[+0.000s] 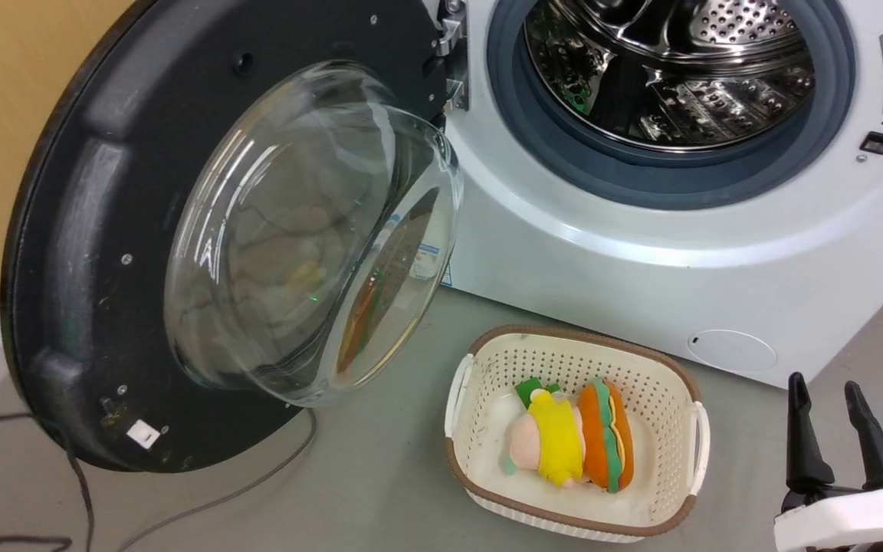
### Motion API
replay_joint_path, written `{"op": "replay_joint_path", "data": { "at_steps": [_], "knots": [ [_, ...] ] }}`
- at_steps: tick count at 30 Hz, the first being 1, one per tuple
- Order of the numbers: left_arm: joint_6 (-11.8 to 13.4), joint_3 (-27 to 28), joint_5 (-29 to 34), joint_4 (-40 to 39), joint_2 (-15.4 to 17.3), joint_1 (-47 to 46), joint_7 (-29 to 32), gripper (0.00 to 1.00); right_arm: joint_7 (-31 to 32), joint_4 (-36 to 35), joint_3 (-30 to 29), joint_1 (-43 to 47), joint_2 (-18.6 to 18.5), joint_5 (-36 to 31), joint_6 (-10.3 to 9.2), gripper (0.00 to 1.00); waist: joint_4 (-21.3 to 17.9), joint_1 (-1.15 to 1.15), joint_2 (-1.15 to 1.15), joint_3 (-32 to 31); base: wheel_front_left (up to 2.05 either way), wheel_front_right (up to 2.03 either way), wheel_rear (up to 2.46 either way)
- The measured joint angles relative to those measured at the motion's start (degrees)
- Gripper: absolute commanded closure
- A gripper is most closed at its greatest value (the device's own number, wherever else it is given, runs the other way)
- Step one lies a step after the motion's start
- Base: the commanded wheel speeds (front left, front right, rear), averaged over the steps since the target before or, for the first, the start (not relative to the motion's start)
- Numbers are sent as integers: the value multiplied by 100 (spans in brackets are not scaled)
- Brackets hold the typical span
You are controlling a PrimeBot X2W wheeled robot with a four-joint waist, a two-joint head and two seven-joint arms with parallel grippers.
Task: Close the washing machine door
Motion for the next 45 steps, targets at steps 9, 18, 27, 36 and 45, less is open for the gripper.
{"op": "replay_joint_path", "data": {
  "at_steps": [9,18,27,36,45],
  "knots": [
    [-90,-458,-966,-214,147,544,872,100,-115,59,-67,-1,2,167,0,0,135,0,0,19,0,0,0],
    [-133,-1071,-2067,-797,270,1059,1470,100,-222,149,-163,-2,4,310,0,0,301,0,0,43,0,0,0],
    [-181,-2062,-2797,-1975,308,1642,1819,100,-322,227,-302,-2,8,432,0,0,447,1,0,57,0,0,0],
    [-192,-3533,-2963,-2483,-208,1734,1695,100,-323,224,-241,-23,12,437,0,0,258,1,0,38,0,0,0],
    [-193,-4951,-2767,-1785,-845,1064,920,100,-323,220,-136,-126,16,377,0,0,-235,0,0,99,0,0,0]
  ]
}}
